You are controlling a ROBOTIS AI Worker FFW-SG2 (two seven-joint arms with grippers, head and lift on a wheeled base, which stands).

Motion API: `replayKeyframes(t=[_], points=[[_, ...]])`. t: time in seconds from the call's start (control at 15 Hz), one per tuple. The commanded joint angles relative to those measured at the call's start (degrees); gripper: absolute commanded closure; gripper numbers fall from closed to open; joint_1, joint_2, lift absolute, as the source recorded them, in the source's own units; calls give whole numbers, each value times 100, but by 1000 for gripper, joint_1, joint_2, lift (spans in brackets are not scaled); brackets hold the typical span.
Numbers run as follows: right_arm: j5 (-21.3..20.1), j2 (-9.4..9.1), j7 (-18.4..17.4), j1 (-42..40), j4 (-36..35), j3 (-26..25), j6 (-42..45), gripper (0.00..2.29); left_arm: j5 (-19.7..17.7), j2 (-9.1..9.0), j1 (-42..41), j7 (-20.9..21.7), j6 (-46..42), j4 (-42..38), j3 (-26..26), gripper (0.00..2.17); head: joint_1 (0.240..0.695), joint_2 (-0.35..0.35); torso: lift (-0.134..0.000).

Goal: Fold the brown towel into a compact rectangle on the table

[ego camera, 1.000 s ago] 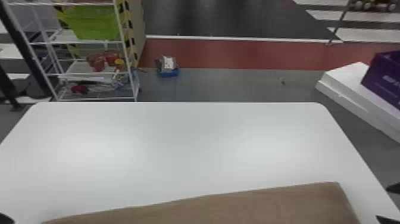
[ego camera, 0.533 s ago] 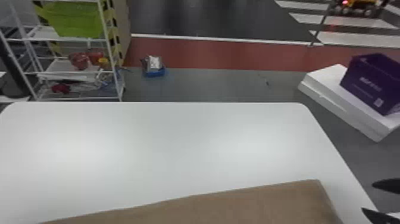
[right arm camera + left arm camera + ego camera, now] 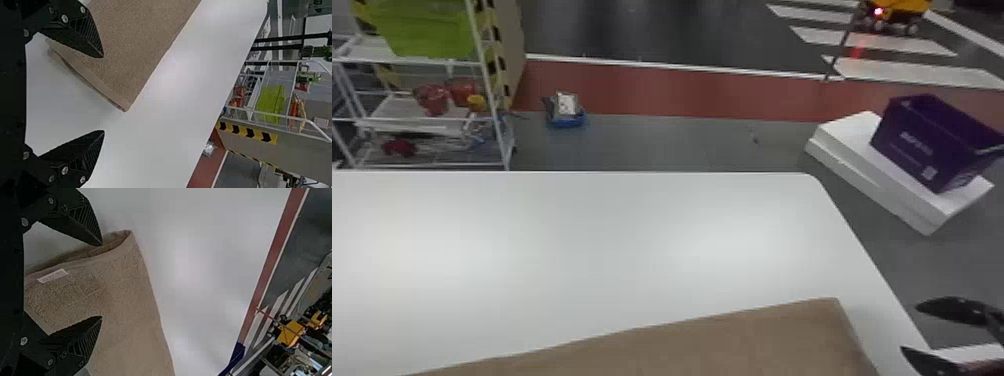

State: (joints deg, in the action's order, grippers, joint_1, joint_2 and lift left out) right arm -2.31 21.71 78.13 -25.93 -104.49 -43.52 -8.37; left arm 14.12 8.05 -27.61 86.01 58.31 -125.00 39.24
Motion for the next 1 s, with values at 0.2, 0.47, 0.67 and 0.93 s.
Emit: replayKeyframes(t=[0.2, 0.47, 0.67, 0.93], points=[[55, 0, 19, 0, 165, 10, 278, 228, 275, 48, 186, -58, -17, 230, -268, 265, 695, -191, -123], [55, 0, 19, 0, 271, 45, 419, 228, 460, 83, 186, -163, -52, 309, -294, 265, 695, -183, -123], [20, 9, 19, 27, 280, 106, 419, 228, 609, 101, 168, -172, -52, 371, -382, 265, 695, -172, -123], [-24, 35, 19, 80, 324, 177, 419, 228, 768, 101, 150, -137, -34, 362, -540, 275, 695, -167, -123]])
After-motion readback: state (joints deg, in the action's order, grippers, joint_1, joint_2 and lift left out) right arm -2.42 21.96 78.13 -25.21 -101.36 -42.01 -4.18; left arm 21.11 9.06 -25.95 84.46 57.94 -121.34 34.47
